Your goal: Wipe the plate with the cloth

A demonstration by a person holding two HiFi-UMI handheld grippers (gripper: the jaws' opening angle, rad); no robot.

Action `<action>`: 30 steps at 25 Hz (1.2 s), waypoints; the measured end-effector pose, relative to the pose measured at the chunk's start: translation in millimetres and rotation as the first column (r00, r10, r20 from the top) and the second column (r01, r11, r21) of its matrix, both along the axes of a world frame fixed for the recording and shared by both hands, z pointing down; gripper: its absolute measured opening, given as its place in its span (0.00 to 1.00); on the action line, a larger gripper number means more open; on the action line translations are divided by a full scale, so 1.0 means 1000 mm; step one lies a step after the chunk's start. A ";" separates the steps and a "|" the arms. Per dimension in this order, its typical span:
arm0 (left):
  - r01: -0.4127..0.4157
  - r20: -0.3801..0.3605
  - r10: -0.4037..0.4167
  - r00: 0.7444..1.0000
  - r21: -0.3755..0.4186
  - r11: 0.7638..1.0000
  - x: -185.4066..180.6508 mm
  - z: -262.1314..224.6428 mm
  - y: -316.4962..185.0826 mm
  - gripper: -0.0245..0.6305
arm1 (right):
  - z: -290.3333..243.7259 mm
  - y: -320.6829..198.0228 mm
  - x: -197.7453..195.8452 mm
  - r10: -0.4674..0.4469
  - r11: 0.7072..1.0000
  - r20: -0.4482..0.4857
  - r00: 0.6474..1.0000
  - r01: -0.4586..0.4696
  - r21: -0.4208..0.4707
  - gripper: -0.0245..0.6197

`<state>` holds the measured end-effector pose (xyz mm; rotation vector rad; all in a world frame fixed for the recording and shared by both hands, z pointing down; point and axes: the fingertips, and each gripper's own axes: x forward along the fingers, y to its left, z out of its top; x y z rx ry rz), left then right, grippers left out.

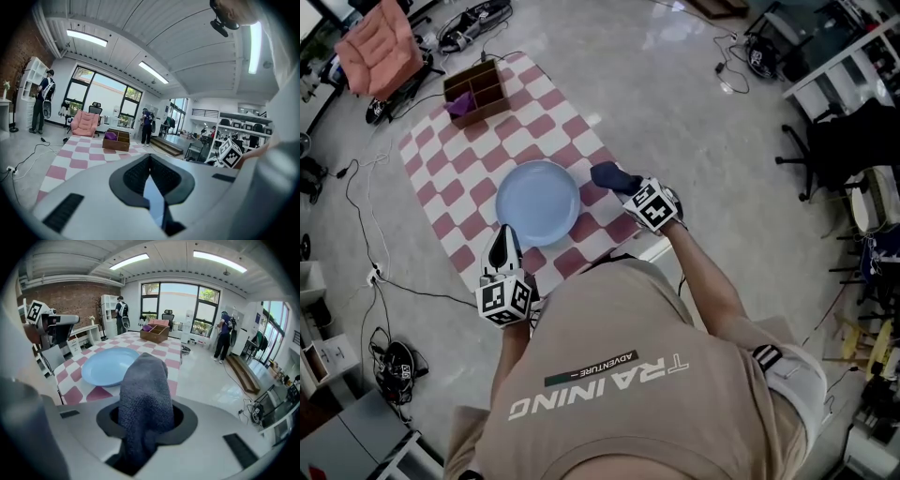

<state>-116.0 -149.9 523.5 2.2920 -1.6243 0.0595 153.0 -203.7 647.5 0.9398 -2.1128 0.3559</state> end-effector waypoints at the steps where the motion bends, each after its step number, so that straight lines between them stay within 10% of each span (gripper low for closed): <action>1: -0.001 0.001 0.001 1.000 0.000 1.000 0.000 -0.001 0.001 0.06 | 0.005 0.006 0.004 0.009 1.000 -0.001 1.000 -0.009 -0.011 0.24; 14: 0.118 -0.006 -0.118 0.993 0.009 0.993 -0.041 -0.007 0.026 0.06 | 0.058 0.025 -0.004 -0.018 0.996 -0.099 0.995 0.008 -0.093 0.25; 18: 0.175 -0.007 -0.175 0.985 0.010 0.985 -0.061 -0.005 0.033 0.06 | 0.067 0.023 -0.008 -0.002 0.996 -0.105 0.994 -0.007 -0.087 0.51; 30: 0.182 -0.006 -0.182 0.983 0.019 0.983 -0.064 -0.005 0.035 0.06 | 0.006 0.013 -0.021 0.005 0.999 0.030 1.000 -0.006 0.042 0.50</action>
